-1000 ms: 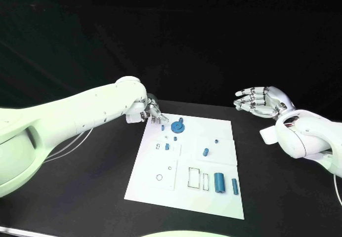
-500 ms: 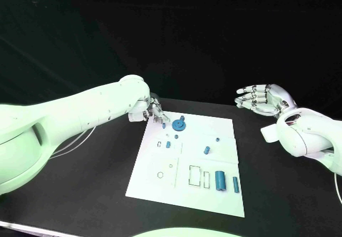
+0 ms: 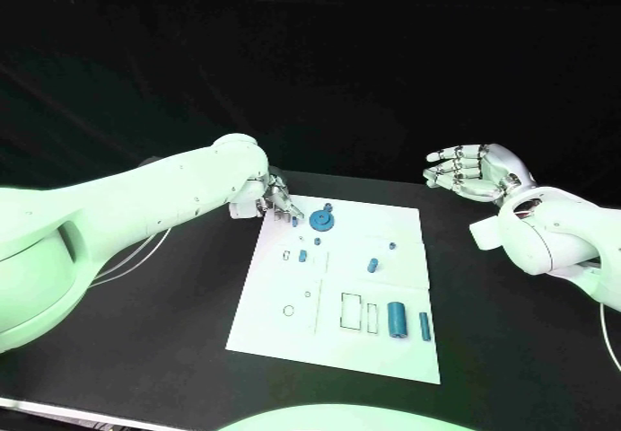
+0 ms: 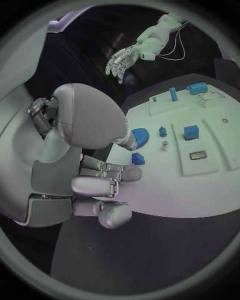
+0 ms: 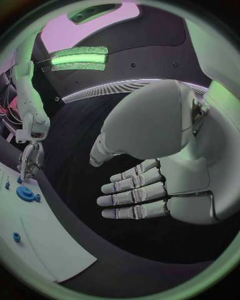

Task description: Assemble the parts on the task board

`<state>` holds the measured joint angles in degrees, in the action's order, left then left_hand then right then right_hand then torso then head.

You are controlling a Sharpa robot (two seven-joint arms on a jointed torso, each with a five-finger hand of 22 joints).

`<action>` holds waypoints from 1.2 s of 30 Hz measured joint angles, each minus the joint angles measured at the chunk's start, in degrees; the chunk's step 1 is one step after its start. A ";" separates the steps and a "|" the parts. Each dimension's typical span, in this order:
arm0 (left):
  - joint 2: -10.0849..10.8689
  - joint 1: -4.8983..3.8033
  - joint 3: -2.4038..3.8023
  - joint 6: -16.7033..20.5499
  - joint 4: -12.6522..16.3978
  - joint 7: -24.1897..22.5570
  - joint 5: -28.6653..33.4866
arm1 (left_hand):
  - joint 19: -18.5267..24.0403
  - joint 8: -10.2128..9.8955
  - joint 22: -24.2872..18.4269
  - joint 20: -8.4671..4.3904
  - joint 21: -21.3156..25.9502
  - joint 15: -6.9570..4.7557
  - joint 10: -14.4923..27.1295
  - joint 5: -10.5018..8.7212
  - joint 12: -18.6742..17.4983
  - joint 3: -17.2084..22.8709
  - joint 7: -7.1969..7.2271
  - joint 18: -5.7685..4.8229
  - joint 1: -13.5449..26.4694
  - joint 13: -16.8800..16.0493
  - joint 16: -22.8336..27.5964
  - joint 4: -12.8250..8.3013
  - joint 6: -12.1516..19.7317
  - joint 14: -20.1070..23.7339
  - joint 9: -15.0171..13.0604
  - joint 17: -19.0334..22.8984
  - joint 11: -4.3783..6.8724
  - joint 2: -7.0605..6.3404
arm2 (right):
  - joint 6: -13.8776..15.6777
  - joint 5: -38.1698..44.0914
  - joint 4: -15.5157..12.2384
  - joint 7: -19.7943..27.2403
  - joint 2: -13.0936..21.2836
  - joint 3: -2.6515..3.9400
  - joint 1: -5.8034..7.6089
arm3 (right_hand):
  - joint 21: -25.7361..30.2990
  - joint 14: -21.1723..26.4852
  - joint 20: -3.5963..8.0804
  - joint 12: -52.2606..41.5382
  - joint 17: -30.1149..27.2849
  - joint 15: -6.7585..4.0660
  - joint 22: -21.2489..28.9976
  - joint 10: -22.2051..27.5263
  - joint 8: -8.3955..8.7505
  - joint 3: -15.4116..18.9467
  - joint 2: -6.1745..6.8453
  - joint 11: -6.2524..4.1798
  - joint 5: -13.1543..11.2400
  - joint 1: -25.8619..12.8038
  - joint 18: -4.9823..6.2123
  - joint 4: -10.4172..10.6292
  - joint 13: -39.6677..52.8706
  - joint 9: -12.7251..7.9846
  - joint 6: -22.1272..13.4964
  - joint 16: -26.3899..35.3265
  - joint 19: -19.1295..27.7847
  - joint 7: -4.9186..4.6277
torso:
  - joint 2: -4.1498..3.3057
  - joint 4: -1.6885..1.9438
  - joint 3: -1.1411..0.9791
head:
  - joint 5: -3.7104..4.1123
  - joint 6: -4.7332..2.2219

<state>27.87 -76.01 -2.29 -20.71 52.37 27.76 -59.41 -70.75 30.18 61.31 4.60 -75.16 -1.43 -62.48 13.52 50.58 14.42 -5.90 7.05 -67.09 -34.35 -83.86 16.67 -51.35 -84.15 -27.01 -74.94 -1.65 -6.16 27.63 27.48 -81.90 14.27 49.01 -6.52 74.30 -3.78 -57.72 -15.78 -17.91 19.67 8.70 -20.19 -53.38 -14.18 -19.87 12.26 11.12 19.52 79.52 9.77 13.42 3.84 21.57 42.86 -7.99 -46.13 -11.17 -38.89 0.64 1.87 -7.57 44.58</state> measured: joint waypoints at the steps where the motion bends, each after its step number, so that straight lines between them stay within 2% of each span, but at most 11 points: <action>1: -0.03 0.05 -0.01 0.01 -0.08 -0.01 -0.01 | 0.00 0.00 0.04 0.00 0.00 0.00 0.00 0.00 0.00 0.00 0.14 0.00 0.00 0.00 -0.15 0.00 -0.14 0.00 0.00 0.00 0.00 0.00 | 0.00 -0.01 0.00 0.00 -0.01 0.00 0.00 | 0.00 0.00 0.00 0.00 0.00 0.00 0.00 0.00 0.00 0.00 0.00 0.00 0.00 0.00 0.01 0.00 0.00 0.00 0.00 0.00 0.00 0.00 | 0.00 0.00 0.01 | 0.04 0.05; 9: -0.15 0.14 -0.02 0.16 -0.29 -0.14 -0.02 | -0.20 -0.17 0.36 -0.20 -0.22 -0.20 -0.21 0.00 0.23 0.79 0.30 0.00 -1.57 0.07 -0.15 -0.15 -0.30 0.21 0.08 0.01 0.21 0.67 | -0.04 -0.07 0.04 0.00 -0.05 0.00 0.00 | 0.00 0.00 0.00 0.00 -0.24 0.00 0.35 0.12 0.00 0.00 0.02 0.12 0.23 0.02 0.00 0.00 -0.07 -0.08 0.00 0.19 0.00 0.00 | 0.04 0.04 0.01 | 0.21 0.45; 20: -0.24 0.16 -0.02 0.14 -0.28 -0.52 0.02 | -0.20 -0.29 0.65 -0.20 -0.22 -0.52 -0.43 0.00 0.38 2.61 0.63 0.00 -5.87 0.21 -0.38 -0.39 -1.04 0.12 0.06 0.01 0.43 -0.02 | -0.22 -0.12 0.23 -0.21 -0.13 0.00 0.00 | 0.00 0.00 -0.21 0.22 -0.40 0.00 0.61 0.21 0.23 0.00 -0.22 0.21 0.23 -0.22 0.00 0.01 -0.07 -0.14 0.00 0.22 0.20 0.00 | 0.10 0.08 -0.03 | 0.32 0.68; 22: -0.24 0.16 -0.02 0.13 -0.23 -0.62 0.04 | -0.46 -0.29 0.84 -0.46 -0.43 -0.61 -0.83 -0.01 0.46 3.27 0.90 0.01 -7.26 0.21 -0.53 -0.73 -1.31 0.21 -0.06 0.01 0.83 -0.01 | -0.26 -0.12 0.25 -0.23 -0.14 0.00 0.00 | 0.00 0.00 -0.21 0.22 -0.39 0.00 0.61 0.21 0.23 0.00 -0.20 0.21 0.23 -0.22 0.00 0.01 -0.08 -0.14 0.00 0.22 0.20 0.00 | 0.10 0.08 -0.02 | 0.32 0.68; 24: -0.24 0.17 -0.02 0.13 -0.17 -0.74 0.08 | -0.51 -0.33 1.10 -0.51 -0.50 -0.81 -0.94 -0.01 0.48 4.09 1.16 -0.40 -8.68 0.27 -0.62 -0.92 -1.57 0.02 -0.17 0.01 0.94 0.02 | -0.29 -0.13 0.27 -0.25 -0.15 0.00 0.00 | 0.00 0.00 -0.21 0.22 -0.39 0.00 0.61 0.21 0.23 0.00 -0.03 0.21 0.23 -0.39 0.00 0.01 -0.11 -0.14 0.00 0.22 0.20 0.00 | 0.10 0.05 -0.05 | 0.28 0.69; 25: -0.23 0.17 -0.02 0.13 -0.14 -0.79 0.11 | -0.77 -0.25 1.33 -0.77 -0.73 -1.19 -1.65 -0.24 1.16 5.19 1.39 -0.91 -10.06 -0.14 -0.89 -1.36 -1.80 0.15 -0.20 0.01 1.17 0.05 | -0.30 -0.14 0.27 -0.25 -0.15 0.00 0.00 | 0.00 0.00 -0.20 0.22 -0.39 0.00 0.68 0.21 0.23 0.05 0.02 0.21 0.23 -0.44 0.00 -0.04 -0.11 -0.18 0.00 0.22 0.20 0.00 | 0.10 0.04 -0.06 | 0.27 0.69; 29: -0.06 0.17 -0.02 0.17 0.02 -0.97 0.39 | -1.13 0.40 2.02 -1.13 -1.12 -1.56 -4.48 -0.58 4.41 8.98 1.55 -0.91 -12.77 -4.45 -0.89 -3.02 -1.94 0.11 -0.22 0.01 1.47 -0.48 | -0.36 -0.15 0.29 -0.28 -0.15 0.00 -0.01 | 0.00 0.00 -0.20 0.22 -0.45 0.00 0.69 0.21 0.23 0.17 0.02 0.21 0.23 -0.44 0.00 -0.15 -0.11 -0.20 0.00 0.22 0.20 0.00 | 0.10 0.05 -0.07 | 0.27 0.73; 32: 0.19 0.18 -0.02 0.25 0.21 -1.05 0.81 | -1.22 0.40 2.60 -1.23 -1.29 -1.64 -5.39 -0.75 5.17 10.89 1.55 -0.91 -13.73 -5.99 -0.89 -1.31 -1.93 0.20 -0.22 0.01 1.60 -1.22 | -0.39 -0.16 0.29 -0.30 -0.15 0.00 -0.01 | 0.00 0.00 -0.20 0.22 -0.44 0.00 0.69 0.21 0.23 0.17 0.02 0.20 0.23 -0.44 0.00 -0.15 -0.11 -0.20 0.00 0.22 0.20 0.00 | 0.10 0.07 -0.09 | 0.35 0.73; 36: 0.78 0.19 0.06 0.55 0.79 -1.08 1.55 | -1.77 0.41 3.40 -1.30 -1.78 -1.64 -6.46 -0.89 6.48 12.12 1.52 -0.91 -13.77 -7.51 -1.11 -0.09 -1.48 0.20 -0.22 0.02 1.55 -1.31 | -0.44 -0.16 0.35 -0.32 -0.18 0.00 -0.01 | 0.00 0.00 -0.20 0.22 -0.50 0.00 0.76 0.21 0.23 0.17 0.02 0.20 0.23 -0.43 0.00 -0.15 -0.11 -0.20 0.00 0.22 0.20 0.00 | 0.09 0.12 -0.08 | 0.41 0.74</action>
<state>28.64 -75.82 -2.23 -20.16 53.15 26.68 -57.86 -72.52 30.59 64.71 3.30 -76.94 -3.08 -68.94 12.63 57.06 26.54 -4.38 6.14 -80.85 -41.86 -84.97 16.59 -52.83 -83.95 -27.23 -74.92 -0.09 -7.47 27.20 27.32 -81.55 13.95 48.83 -6.52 74.29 -3.78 -57.72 -15.98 -17.69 19.17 8.70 -19.43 -53.18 -13.96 -19.70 12.29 11.32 19.75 79.09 9.77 13.27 3.73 21.37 42.87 -7.78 -45.93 -11.17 -38.80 0.76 1.79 -7.16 45.32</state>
